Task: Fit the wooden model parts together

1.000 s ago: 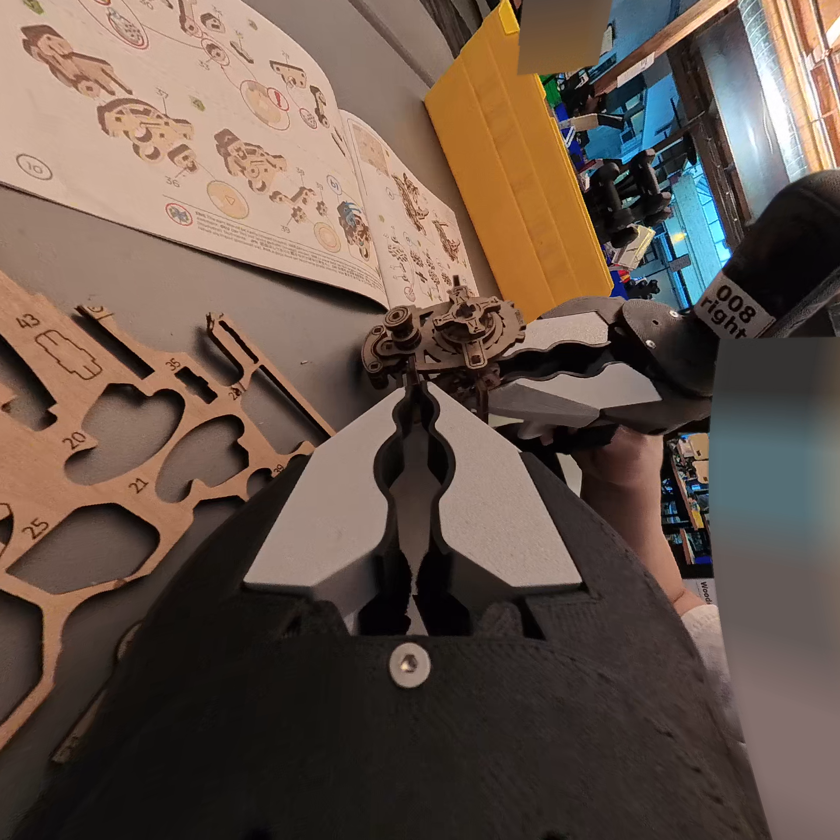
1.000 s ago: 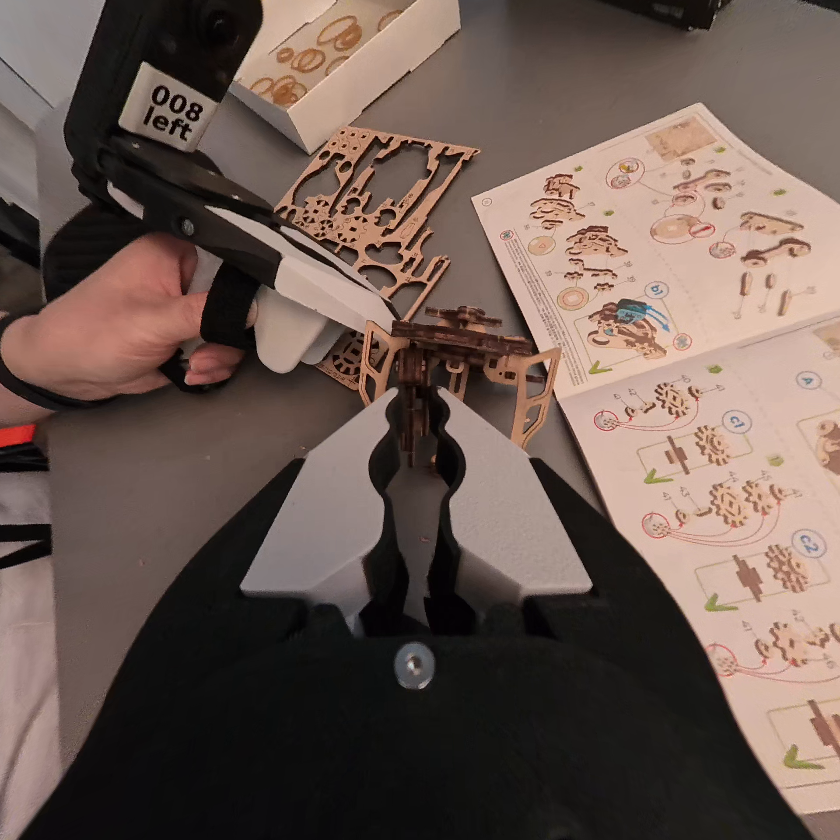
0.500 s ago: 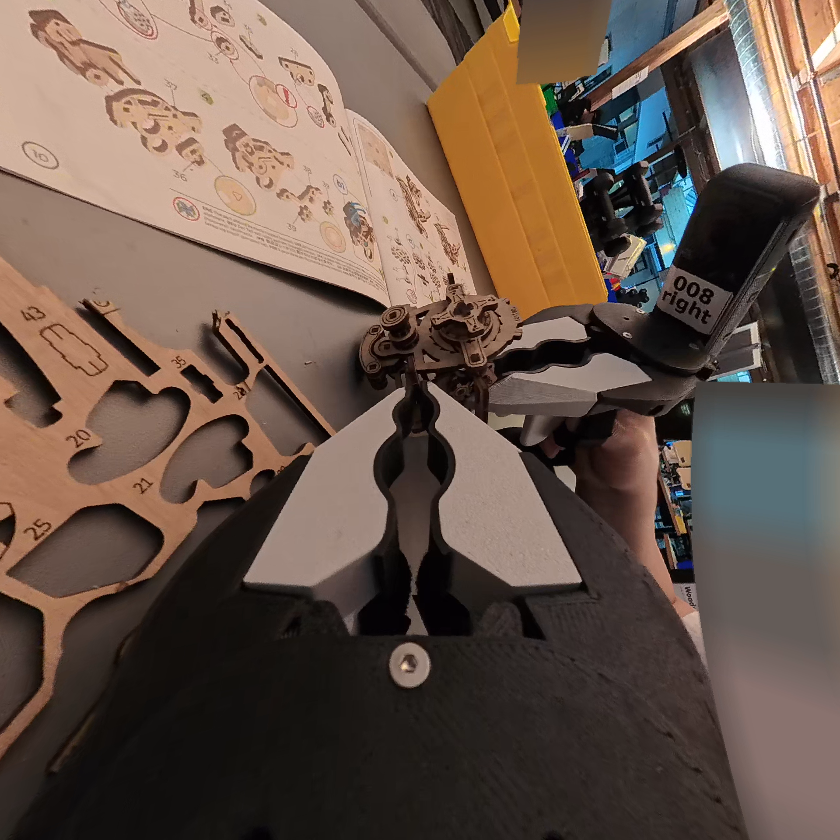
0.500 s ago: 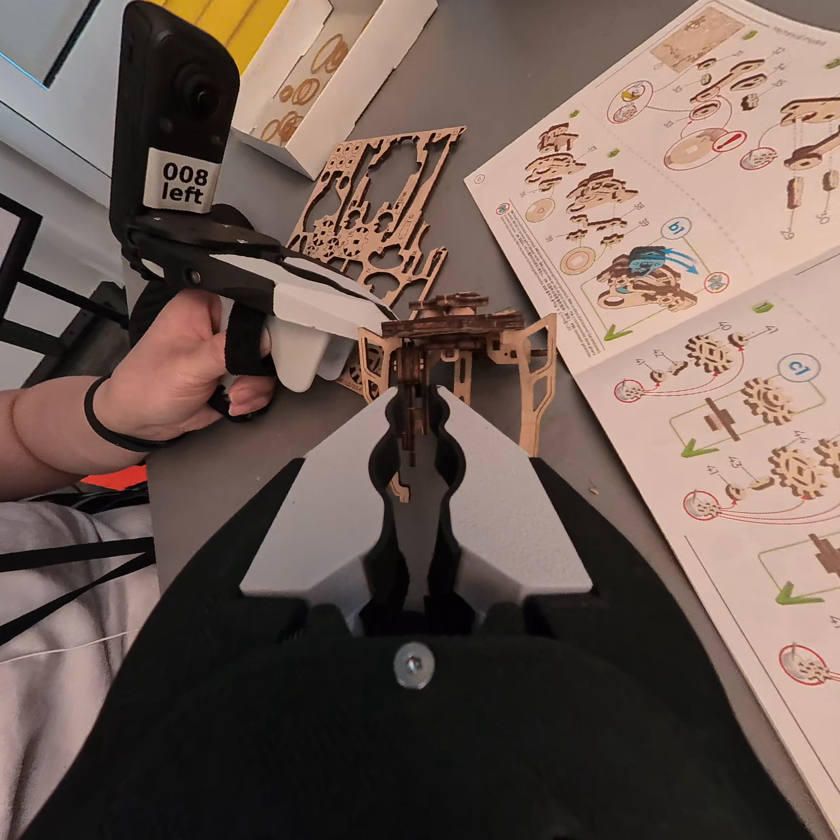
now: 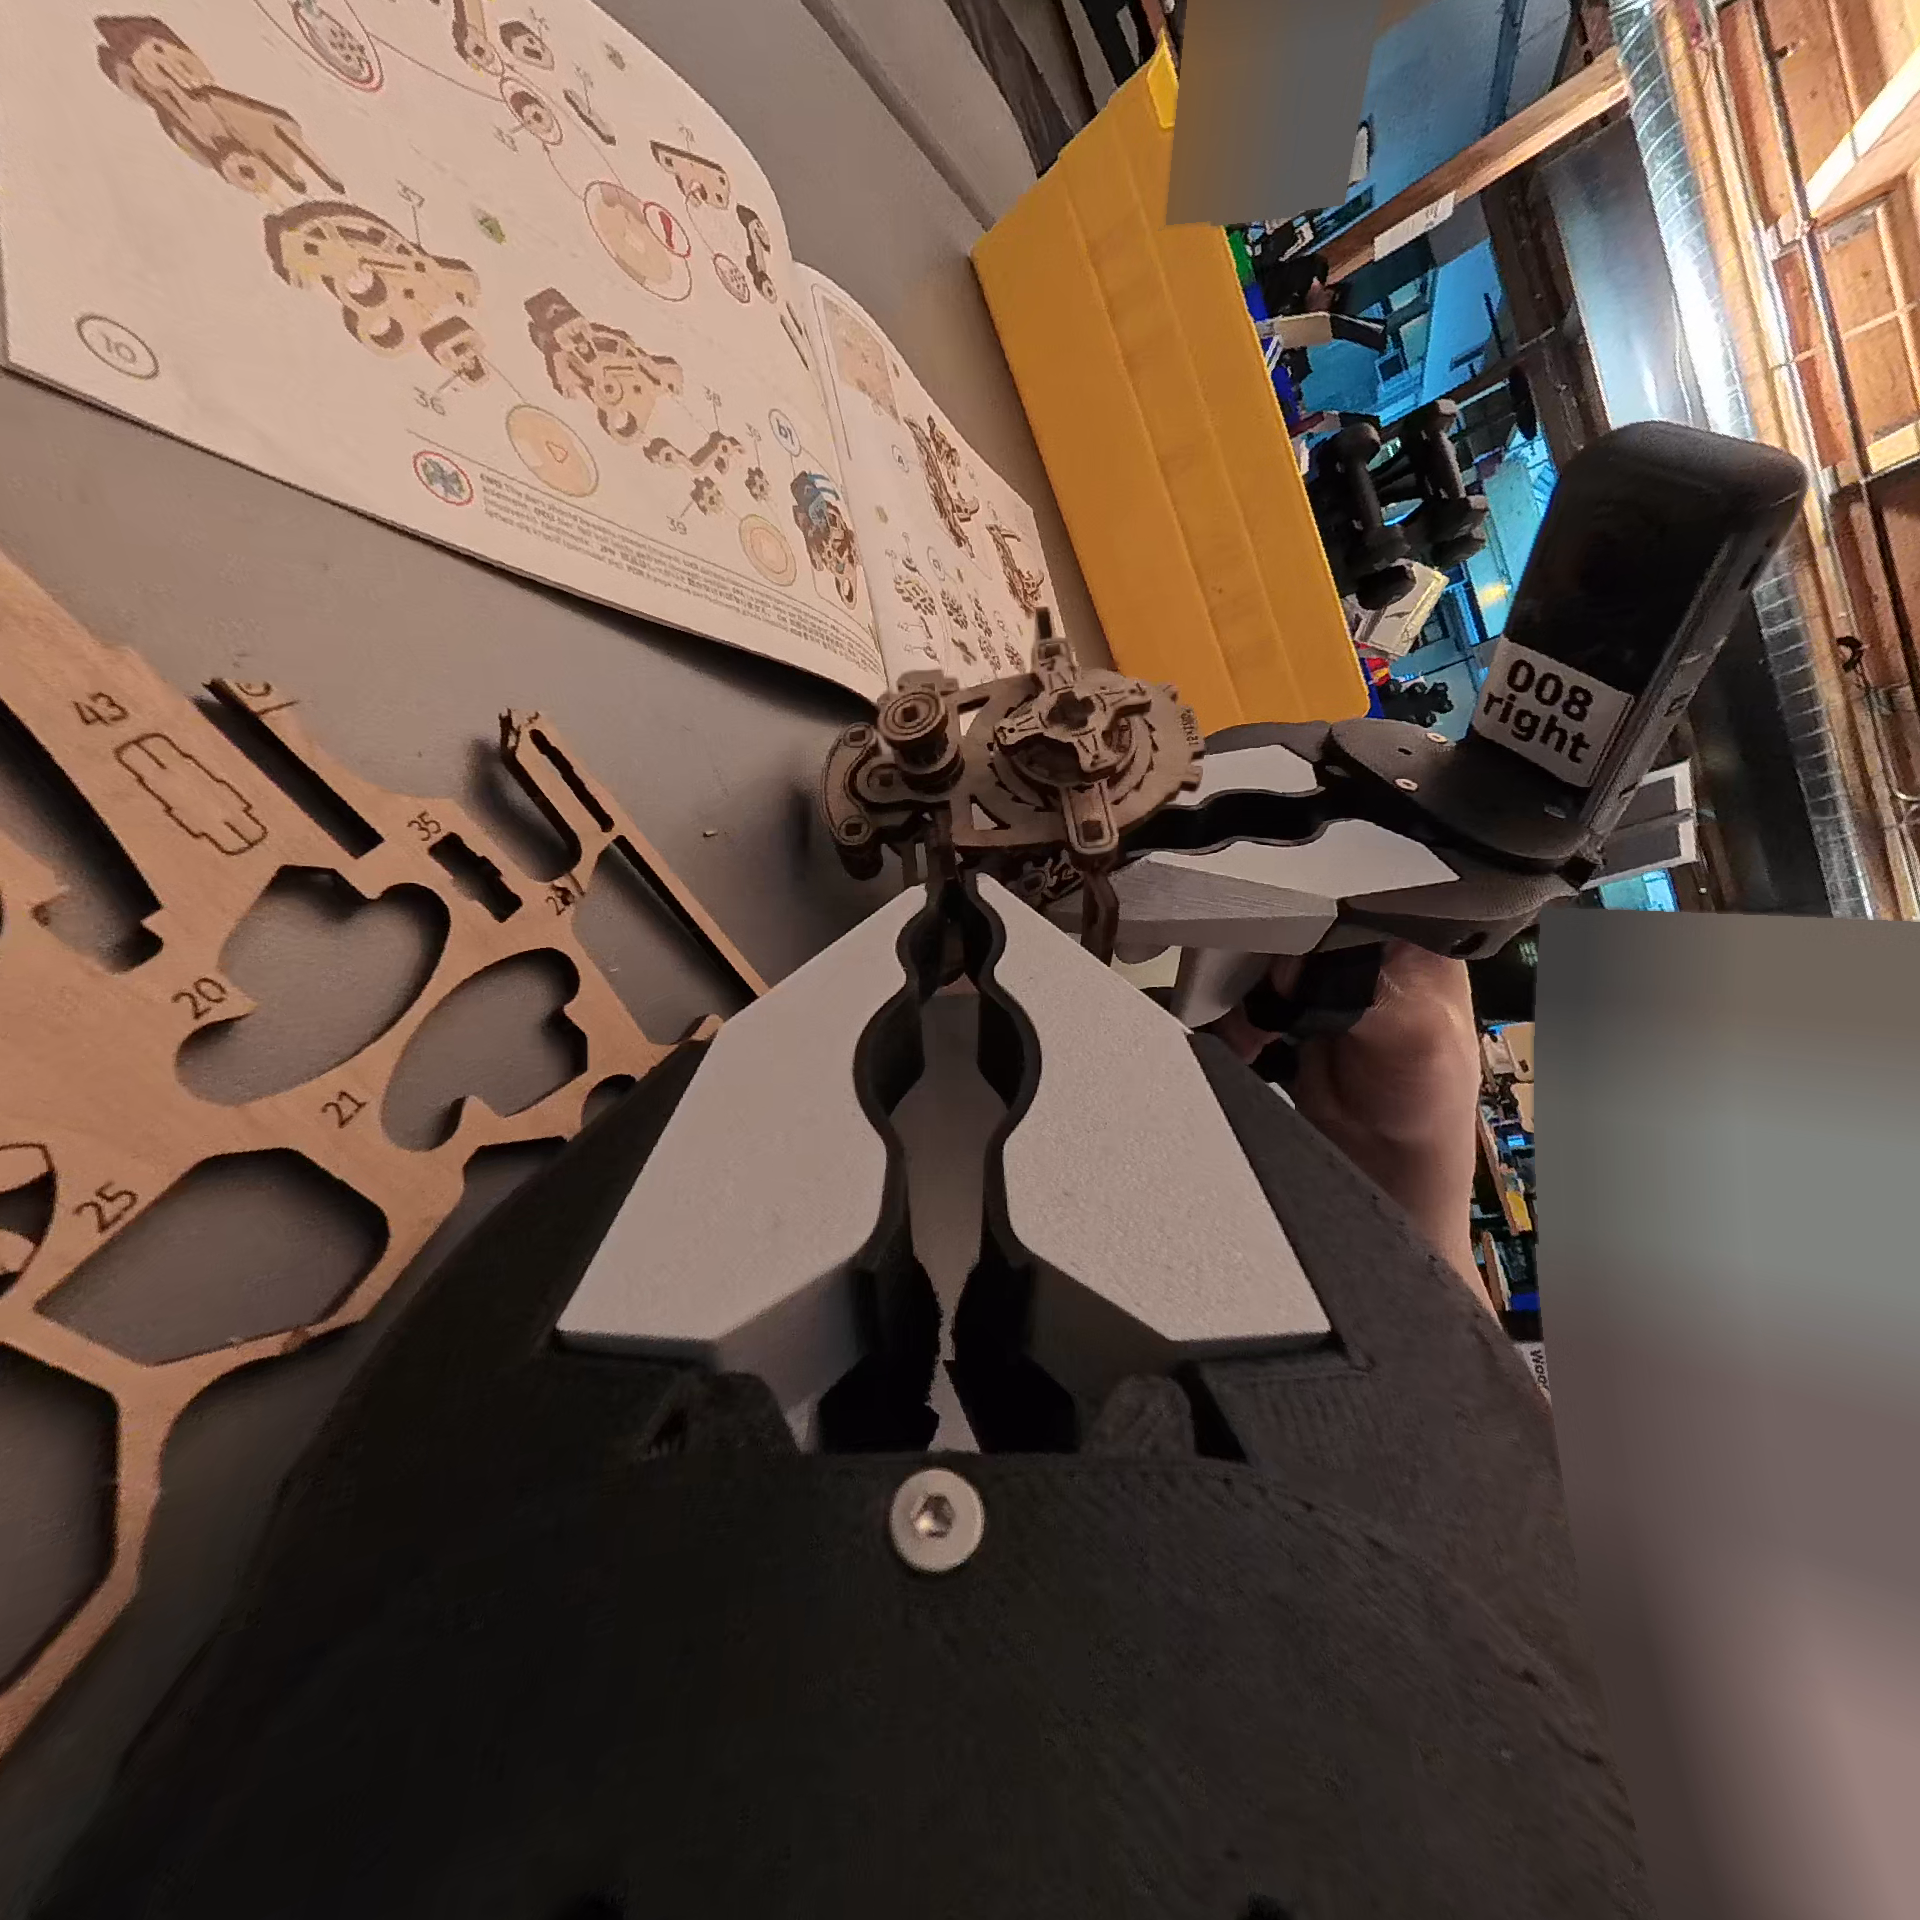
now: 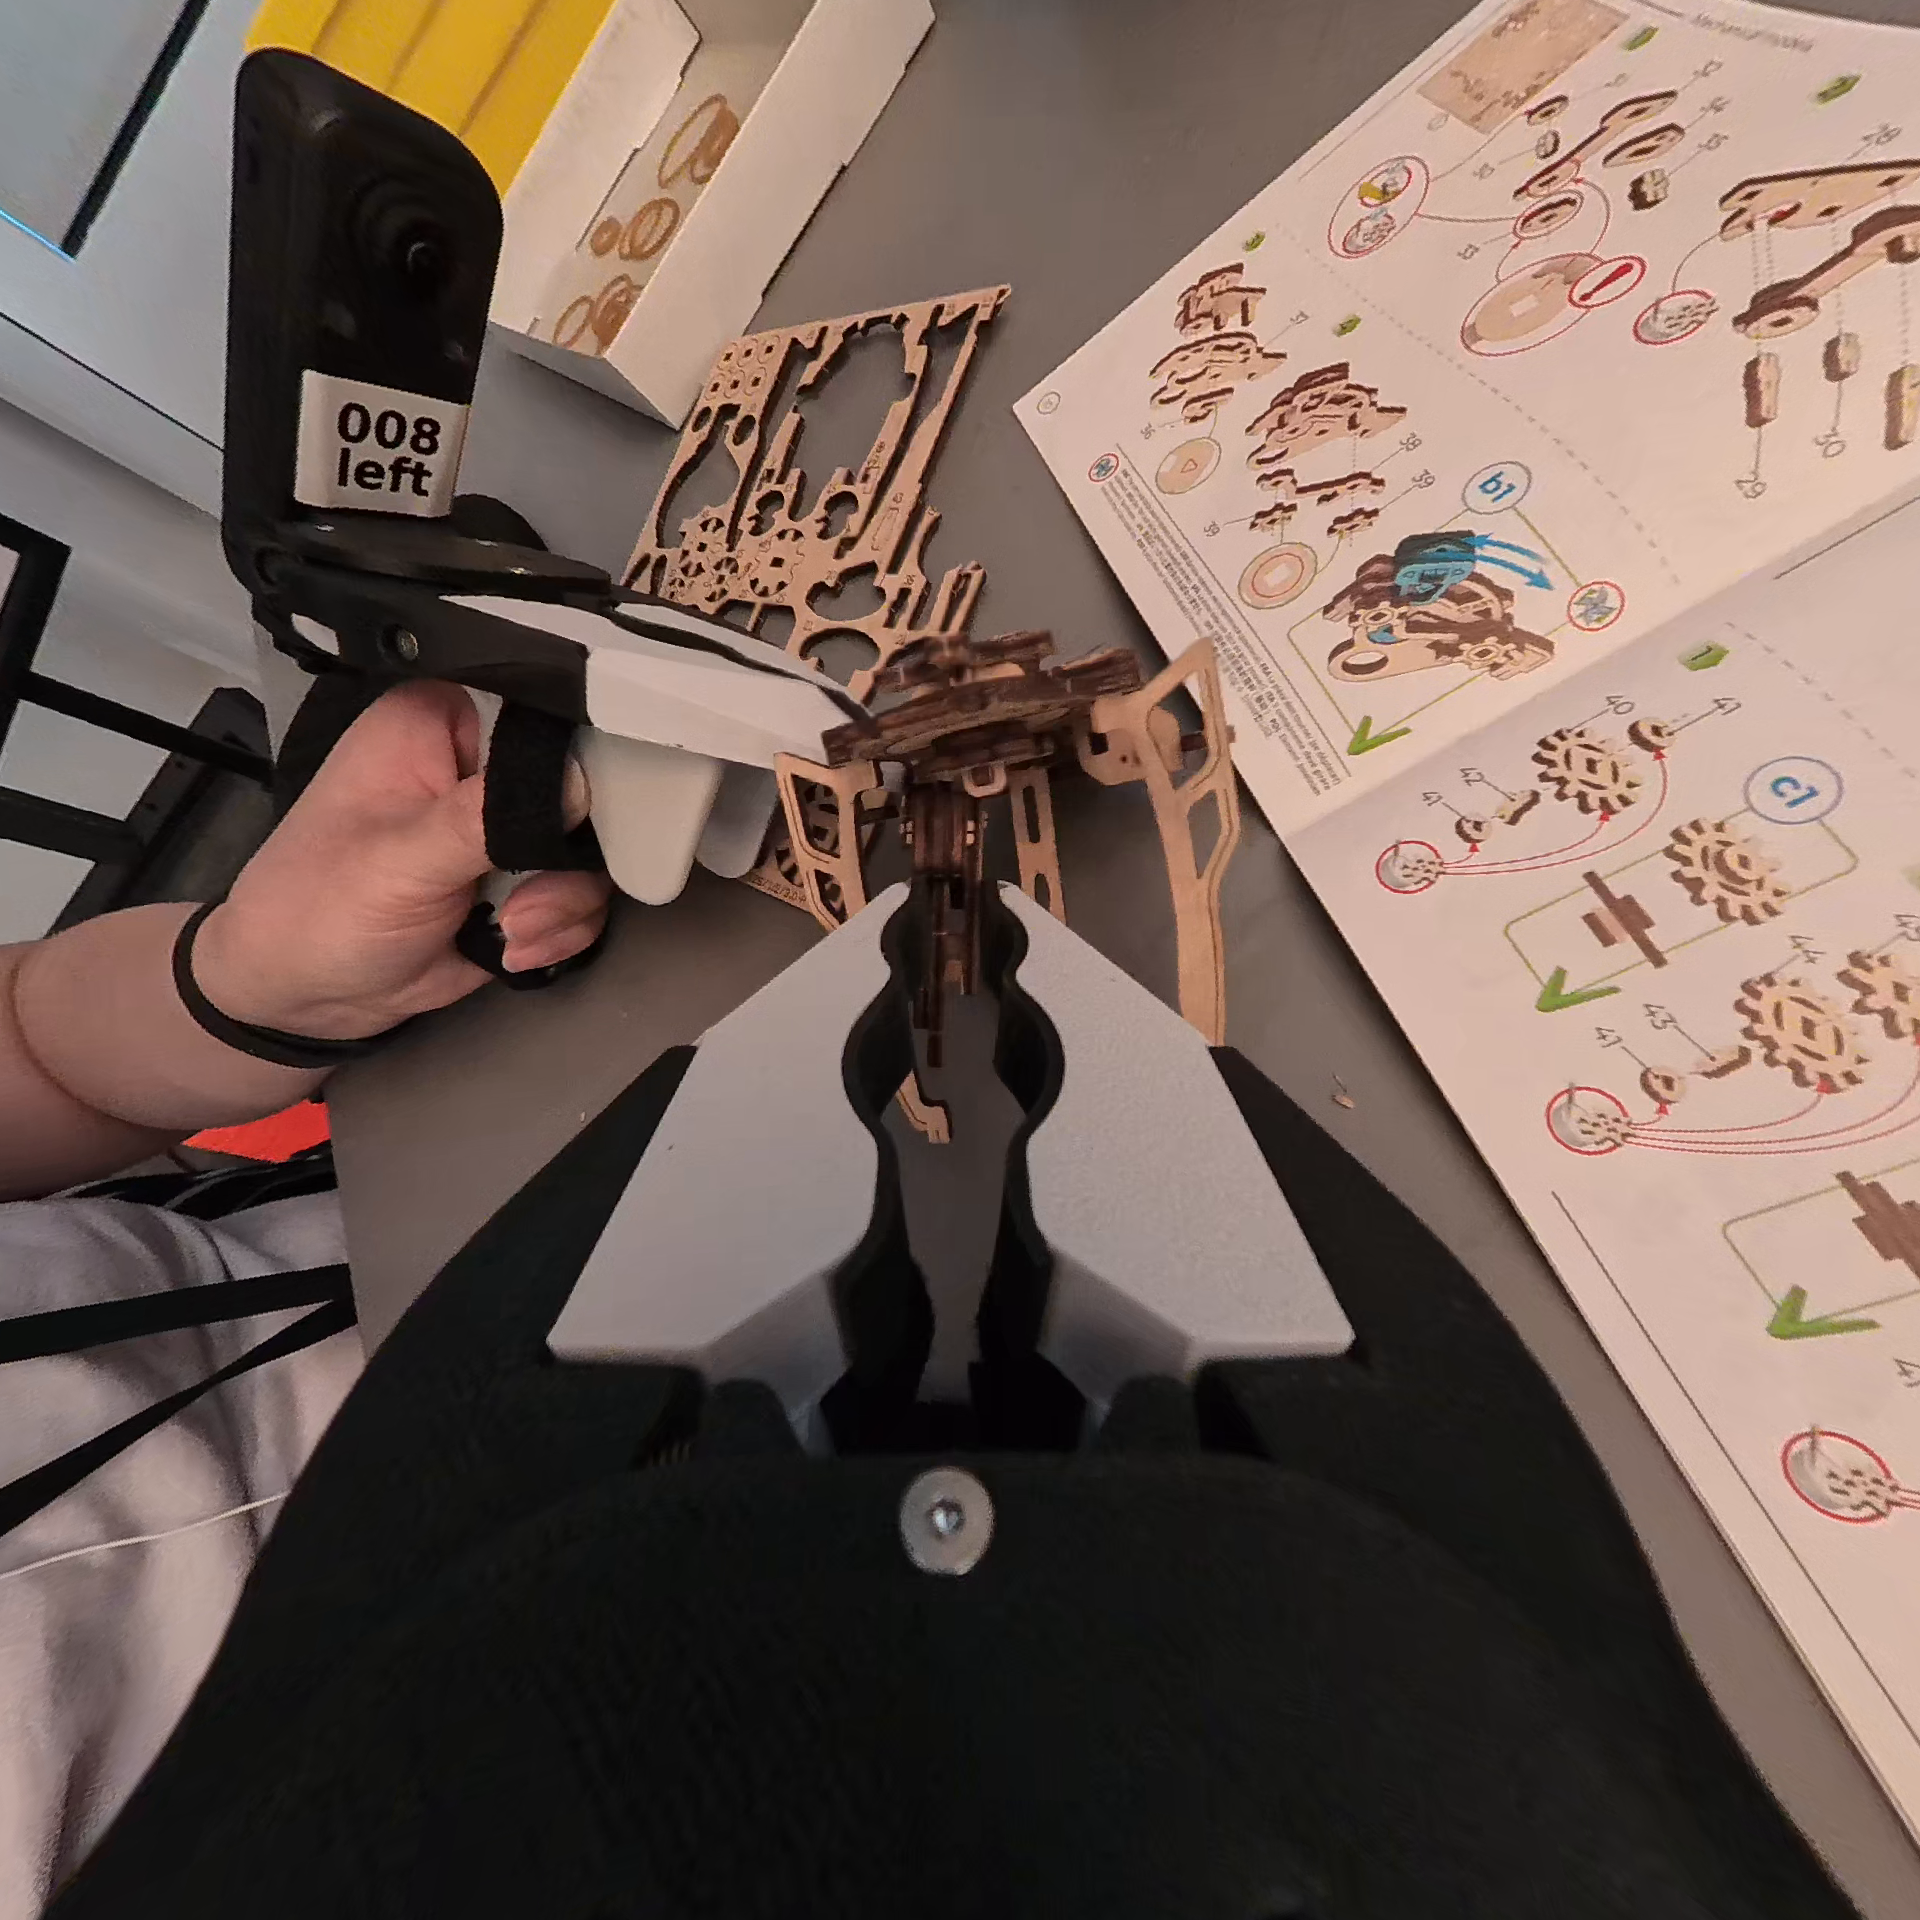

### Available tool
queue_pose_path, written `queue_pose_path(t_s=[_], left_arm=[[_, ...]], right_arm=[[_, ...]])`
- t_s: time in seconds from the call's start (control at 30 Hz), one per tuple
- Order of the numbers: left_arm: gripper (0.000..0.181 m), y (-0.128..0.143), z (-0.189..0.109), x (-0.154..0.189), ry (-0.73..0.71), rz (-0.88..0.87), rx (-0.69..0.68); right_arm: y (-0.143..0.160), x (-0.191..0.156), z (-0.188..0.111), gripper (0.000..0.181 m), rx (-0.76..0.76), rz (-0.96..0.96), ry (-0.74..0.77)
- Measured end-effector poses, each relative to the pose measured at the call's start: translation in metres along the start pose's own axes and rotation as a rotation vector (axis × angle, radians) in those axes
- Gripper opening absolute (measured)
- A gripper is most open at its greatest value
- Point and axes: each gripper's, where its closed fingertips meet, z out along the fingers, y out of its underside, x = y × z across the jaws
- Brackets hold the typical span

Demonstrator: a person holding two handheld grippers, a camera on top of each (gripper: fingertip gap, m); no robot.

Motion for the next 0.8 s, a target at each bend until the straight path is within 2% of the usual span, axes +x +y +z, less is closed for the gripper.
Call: queue_pose_path(t_s=[0.2, 0.8], left_arm=[[0.000, 0.0019, 0.0008, -0.0013, -0.005, -0.008, -0.013], [0.000, 0.0037, 0.0010, -0.0007, 0.004, -0.019, -0.034]], right_arm=[[-0.0017, -0.0046, 0.0028, 0.008, 0.013, -0.033, -0.006], [0.0016, 0.0006, 0.0027, 0.008, -0.067, -0.324, 0.228]])
